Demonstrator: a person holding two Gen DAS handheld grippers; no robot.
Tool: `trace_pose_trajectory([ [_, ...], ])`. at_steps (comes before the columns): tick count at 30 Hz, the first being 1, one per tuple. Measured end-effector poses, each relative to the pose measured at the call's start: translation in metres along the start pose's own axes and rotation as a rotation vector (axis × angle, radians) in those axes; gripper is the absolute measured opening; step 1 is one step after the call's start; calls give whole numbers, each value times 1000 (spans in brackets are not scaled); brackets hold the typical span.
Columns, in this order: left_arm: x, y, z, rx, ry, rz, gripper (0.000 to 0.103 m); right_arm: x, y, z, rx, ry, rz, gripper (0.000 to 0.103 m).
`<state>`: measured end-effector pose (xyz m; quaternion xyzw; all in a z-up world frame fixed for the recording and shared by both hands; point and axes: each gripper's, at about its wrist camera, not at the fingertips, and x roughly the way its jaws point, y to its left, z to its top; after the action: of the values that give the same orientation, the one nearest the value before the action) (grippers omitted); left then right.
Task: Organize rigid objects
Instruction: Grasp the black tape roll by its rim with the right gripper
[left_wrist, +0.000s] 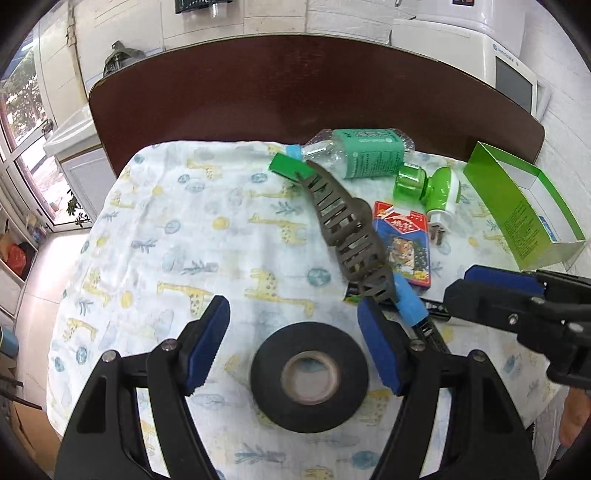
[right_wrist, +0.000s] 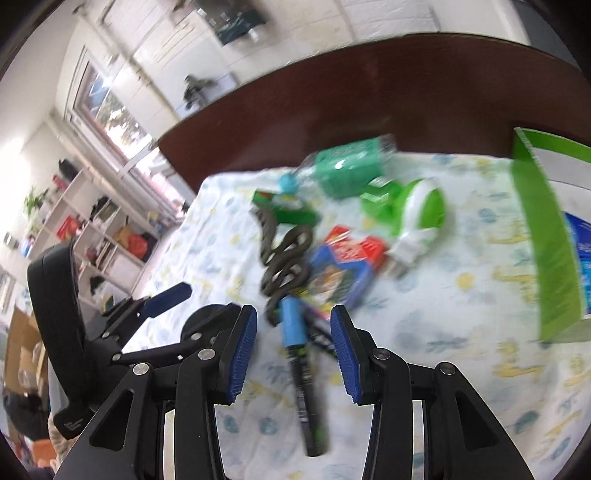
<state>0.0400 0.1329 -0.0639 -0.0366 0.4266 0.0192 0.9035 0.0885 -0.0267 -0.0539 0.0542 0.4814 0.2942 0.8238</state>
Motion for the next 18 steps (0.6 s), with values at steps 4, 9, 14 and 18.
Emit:
trace_pose_trajectory([
  [4, -1, 22, -9, -39, -1, -2, 71, 19, 21, -6, -19, 44, 2, 44],
  [9, 0, 47, -21, -90, 24, -29, 69, 39, 41, -12, -45, 86, 16, 43],
  [14, -4, 50, -35, -94, 48, -122, 63, 50, 50, -21, -48, 118, 0, 44],
  [18, -3, 43, -41, -78, 67, -178, 52, 50, 47, -30, -17, 126, -28, 43],
])
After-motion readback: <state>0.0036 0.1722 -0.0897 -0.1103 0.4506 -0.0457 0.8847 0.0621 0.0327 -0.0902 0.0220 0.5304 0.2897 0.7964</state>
